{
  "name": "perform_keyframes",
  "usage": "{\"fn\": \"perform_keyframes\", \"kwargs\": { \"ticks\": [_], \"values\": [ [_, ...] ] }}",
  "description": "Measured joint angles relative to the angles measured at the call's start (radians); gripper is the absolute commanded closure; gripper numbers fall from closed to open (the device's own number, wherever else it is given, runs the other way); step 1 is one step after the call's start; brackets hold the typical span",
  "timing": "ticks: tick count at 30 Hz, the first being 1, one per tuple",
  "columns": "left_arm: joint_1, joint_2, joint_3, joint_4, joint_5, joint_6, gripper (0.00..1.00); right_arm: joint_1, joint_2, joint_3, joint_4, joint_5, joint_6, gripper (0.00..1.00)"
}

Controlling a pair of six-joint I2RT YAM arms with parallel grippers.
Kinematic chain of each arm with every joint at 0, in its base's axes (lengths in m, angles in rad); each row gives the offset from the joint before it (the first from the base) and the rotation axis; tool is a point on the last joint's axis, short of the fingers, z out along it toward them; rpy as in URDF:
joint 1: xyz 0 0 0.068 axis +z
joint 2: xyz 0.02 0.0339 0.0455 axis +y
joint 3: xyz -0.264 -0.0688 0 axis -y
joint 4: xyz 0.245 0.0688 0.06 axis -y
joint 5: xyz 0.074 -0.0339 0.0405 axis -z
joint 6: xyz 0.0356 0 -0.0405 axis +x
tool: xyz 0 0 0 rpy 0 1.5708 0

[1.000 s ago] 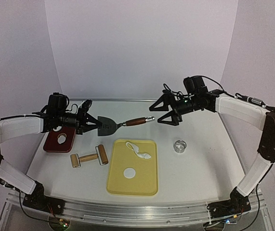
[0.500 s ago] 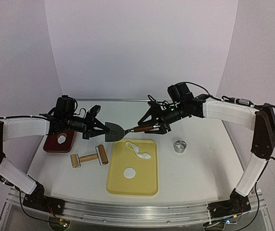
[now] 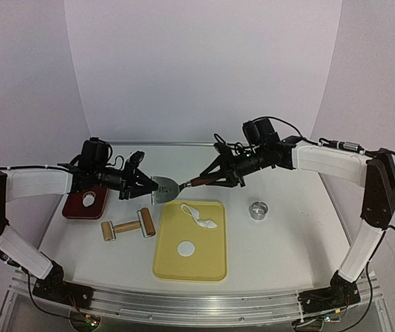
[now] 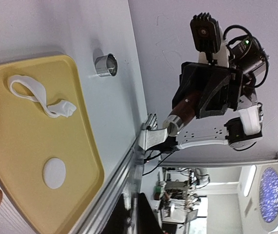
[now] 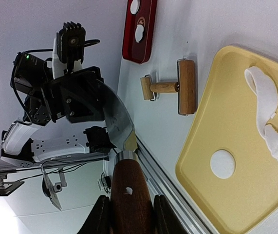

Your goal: Roll out the dumpling wrappers from the dough

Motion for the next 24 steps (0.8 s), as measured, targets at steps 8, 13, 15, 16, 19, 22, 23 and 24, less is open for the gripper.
{"fn": "perform_keyframes", "kwargs": {
  "ticks": [8,13,15,16,19,22,23,24],
  "values": [
    [-0.026,0.002,0.099,-0.315,-0.198,0.179,0.22,-0.004,-0.118,-0.192,-0.006,0.124,0.029,1.00],
    [-0.046,-0.044,0.094,-0.504,-0.342,0.256,0.38,-0.023,-0.245,-0.281,-0.191,0.208,-0.010,1.00],
    [-0.077,-0.059,0.066,-0.544,-0.380,0.264,0.41,-0.024,-0.290,-0.303,-0.247,0.233,-0.027,1.00],
    [-0.096,-0.065,0.046,-0.559,-0.394,0.258,0.41,-0.024,-0.309,-0.312,-0.270,0.243,-0.033,1.00],
    [-0.153,-0.069,-0.007,-0.593,-0.440,0.237,0.43,-0.024,-0.340,-0.339,-0.320,0.270,-0.044,1.00],
    [-0.206,-0.066,-0.038,-0.606,-0.484,0.201,0.44,-0.021,-0.329,-0.365,-0.347,0.297,-0.044,1.00],
    [-0.221,-0.062,-0.043,-0.606,-0.495,0.188,0.44,-0.019,-0.321,-0.373,-0.355,0.307,-0.044,1.00],
    [-0.232,-0.056,-0.045,-0.604,-0.503,0.180,0.44,-0.017,-0.310,-0.376,-0.365,0.319,-0.044,1.00]
  ]
}}
